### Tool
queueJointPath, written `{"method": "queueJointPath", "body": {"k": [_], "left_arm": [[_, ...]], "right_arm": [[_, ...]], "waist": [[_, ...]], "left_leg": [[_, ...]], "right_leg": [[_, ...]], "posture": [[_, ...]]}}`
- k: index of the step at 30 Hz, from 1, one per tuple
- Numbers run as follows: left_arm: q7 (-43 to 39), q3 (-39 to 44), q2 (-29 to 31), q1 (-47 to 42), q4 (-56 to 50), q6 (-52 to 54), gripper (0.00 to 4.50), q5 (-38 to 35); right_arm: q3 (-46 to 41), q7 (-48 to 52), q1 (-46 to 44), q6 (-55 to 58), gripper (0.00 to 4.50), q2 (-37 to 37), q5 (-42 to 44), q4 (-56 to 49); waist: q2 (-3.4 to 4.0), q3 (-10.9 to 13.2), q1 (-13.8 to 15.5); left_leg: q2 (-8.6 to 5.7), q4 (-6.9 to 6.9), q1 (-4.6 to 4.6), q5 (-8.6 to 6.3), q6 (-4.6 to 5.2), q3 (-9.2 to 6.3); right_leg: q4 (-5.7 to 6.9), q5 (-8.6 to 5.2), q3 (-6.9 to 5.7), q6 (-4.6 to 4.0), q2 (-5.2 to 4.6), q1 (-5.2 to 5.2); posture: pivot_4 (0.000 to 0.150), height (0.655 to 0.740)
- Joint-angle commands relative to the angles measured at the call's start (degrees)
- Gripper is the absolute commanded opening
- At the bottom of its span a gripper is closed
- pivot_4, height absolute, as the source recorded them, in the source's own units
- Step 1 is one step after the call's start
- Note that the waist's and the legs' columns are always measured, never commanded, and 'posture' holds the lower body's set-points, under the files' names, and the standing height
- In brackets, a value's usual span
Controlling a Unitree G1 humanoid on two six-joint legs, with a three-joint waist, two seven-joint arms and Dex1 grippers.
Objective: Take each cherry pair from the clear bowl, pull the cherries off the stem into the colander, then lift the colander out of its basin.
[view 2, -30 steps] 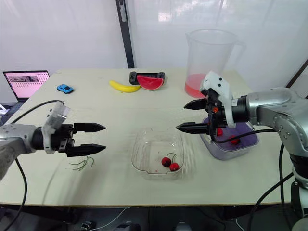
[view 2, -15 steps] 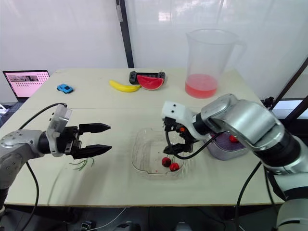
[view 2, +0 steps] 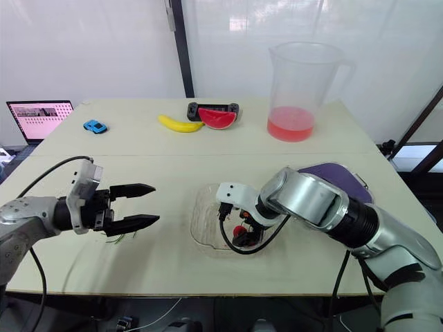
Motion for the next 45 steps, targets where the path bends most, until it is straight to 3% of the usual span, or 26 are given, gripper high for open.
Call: {"method": "queueJointPath", "body": {"k": [1,2,16,19,26,31,41,45], "left_arm": [[0.2,0.9,0.7,-0.8,-1.0,-1.2,4.5,0.6],[0.2,0.7,0.7,-1.1,-0.9,-1.3,4.5,0.7],[-0.1,0.5,0.9,-2.1,-0.1,-1.1,4.5,2.1],[0.0,0.5,0.9,-1.9,-0.3,-1.0,4.5,2.1],[0.2,0.4,0.9,-1.8,-0.4,-1.2,4.5,2.3],[0.5,-1.0,0.7,-2.1,0.8,-3.6,4.5,5.6],[0.6,-1.0,0.2,-2.3,0.4,-3.1,4.5,5.3],[0.6,-1.7,-0.1,-2.8,0.6,-3.1,4.5,5.4]], "right_arm": [[0.9,-0.6,0.1,-2.2,3.17,0.9,-2.3,-0.3],[1.5,-0.5,0.1,-2.7,2.74,1.0,-2.8,-0.4],[4.0,1.3,1.1,-3.8,2.74,0.3,-5.7,-1.0],[4.3,1.6,0.7,-4.3,1.5,0.6,-6.5,-0.7],[4.4,4.5,-1.3,-10.0,1.5,0.8,-8.8,-1.7],[10.9,10.0,-3.2,-30.2,1.5,0.5,-20.5,-0.5],[10.0,15.4,-1.7,-33.2,1.5,4.0,-27.9,3.7],[7.8,17.0,-1.7,-34.3,2.85,4.1,-29.2,3.7]], "waist": [[0.0,0.0,0.0],[0.0,0.0,0.0],[0.0,0.0,0.0],[0.0,0.0,0.0],[0.0,0.0,0.0],[0.0,0.0,-0.1],[0.0,0.0,0.0],[0.0,0.0,0.0]], "left_leg": [[-0.01,0.0,0.0,0.0,0.0,0.0],[-0.01,0.0,0.0,0.0,0.0,0.0],[-0.03,0.0,0.0,0.0,0.0,-0.01],[-0.03,0.0,0.0,0.0,0.0,-0.01],[-0.03,0.0,0.0,0.0,0.0,-0.01],[-0.06,-0.01,0.0,0.0,0.0,0.01],[-0.05,0.01,0.0,0.01,-0.02,0.0],[-0.05,0.02,0.0,0.02,-0.03,-0.01]], "right_leg": [[0.0,0.0,0.0,0.0,0.0,0.0],[0.01,0.0,0.0,0.0,0.01,-0.01],[0.03,0.0,0.0,0.0,0.01,-0.01],[0.03,0.0,-0.01,0.0,0.01,-0.01],[0.03,0.0,0.0,0.0,0.01,-0.02],[0.04,0.0,-0.01,0.0,0.03,-0.05],[0.1,0.0,-0.01,0.0,0.03,-0.05],[0.13,0.0,0.0,0.0,0.03,-0.06]], "posture": [[0.15,0.74],[0.15,0.74],[0.15,0.74],[0.15,0.74],[0.15,0.74],[0.15,0.74],[0.15,0.74],[0.15,0.74]]}}
